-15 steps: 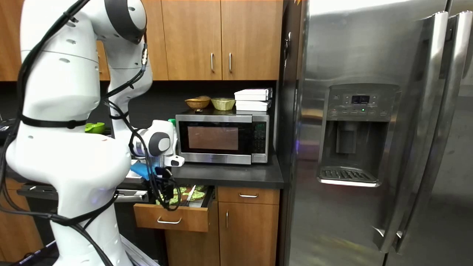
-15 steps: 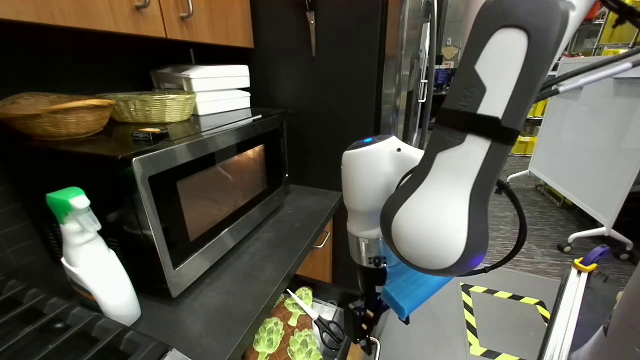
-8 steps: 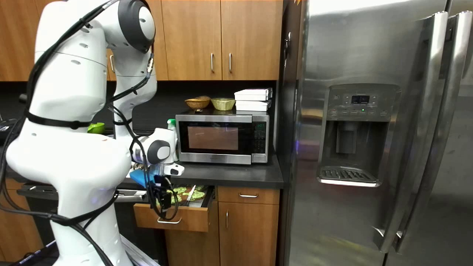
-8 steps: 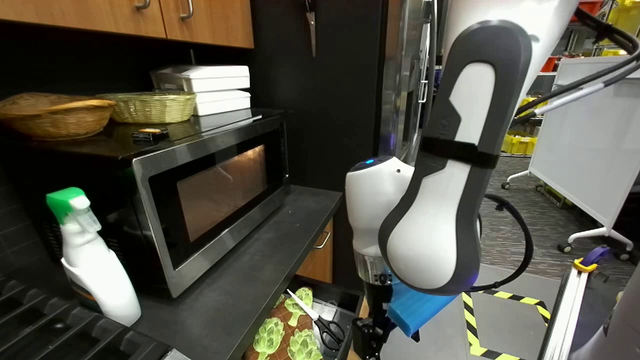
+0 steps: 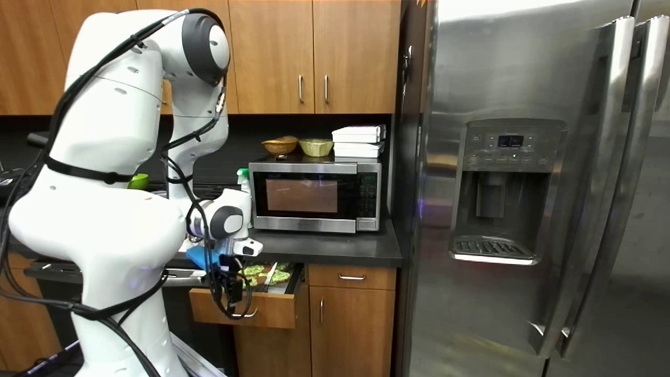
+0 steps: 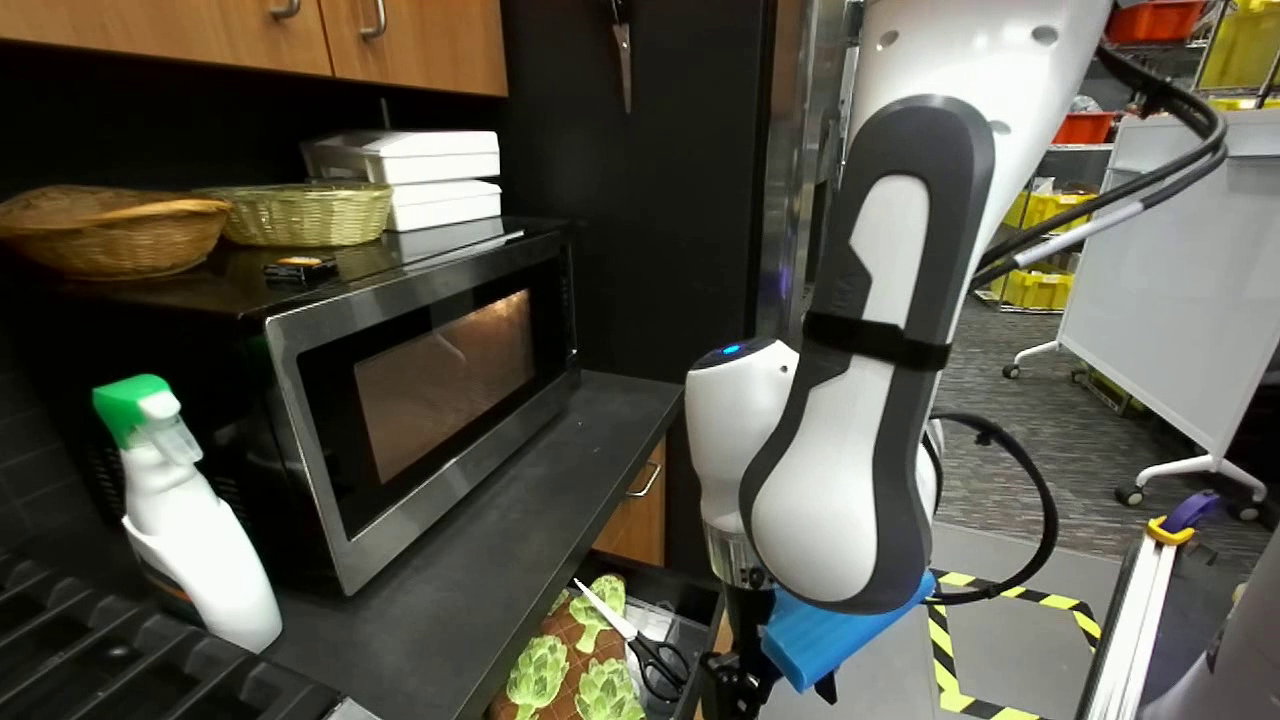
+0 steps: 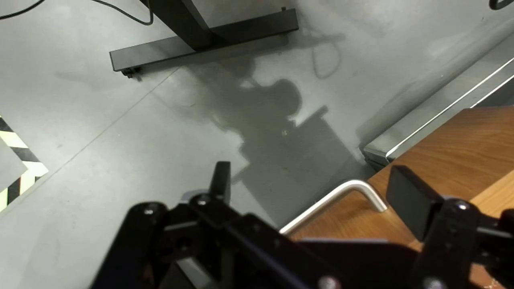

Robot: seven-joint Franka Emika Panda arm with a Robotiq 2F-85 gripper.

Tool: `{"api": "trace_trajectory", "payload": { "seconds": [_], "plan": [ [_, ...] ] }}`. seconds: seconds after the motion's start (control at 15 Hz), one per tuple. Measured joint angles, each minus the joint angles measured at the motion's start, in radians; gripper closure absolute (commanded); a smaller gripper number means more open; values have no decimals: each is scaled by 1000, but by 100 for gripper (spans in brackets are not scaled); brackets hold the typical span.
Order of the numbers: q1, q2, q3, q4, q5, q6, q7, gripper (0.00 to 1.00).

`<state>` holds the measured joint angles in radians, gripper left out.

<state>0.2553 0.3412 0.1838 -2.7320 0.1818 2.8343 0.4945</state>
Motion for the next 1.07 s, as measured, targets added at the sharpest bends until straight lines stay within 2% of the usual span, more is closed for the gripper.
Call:
{"api": "trace_trajectory", "payload": {
  "seconds": [0.53, 1.07],
  "plan": [
    [5, 95, -17, 68, 25, 38, 7, 0],
    [38, 104, -40, 89, 27, 34, 25, 0]
  ]
}}
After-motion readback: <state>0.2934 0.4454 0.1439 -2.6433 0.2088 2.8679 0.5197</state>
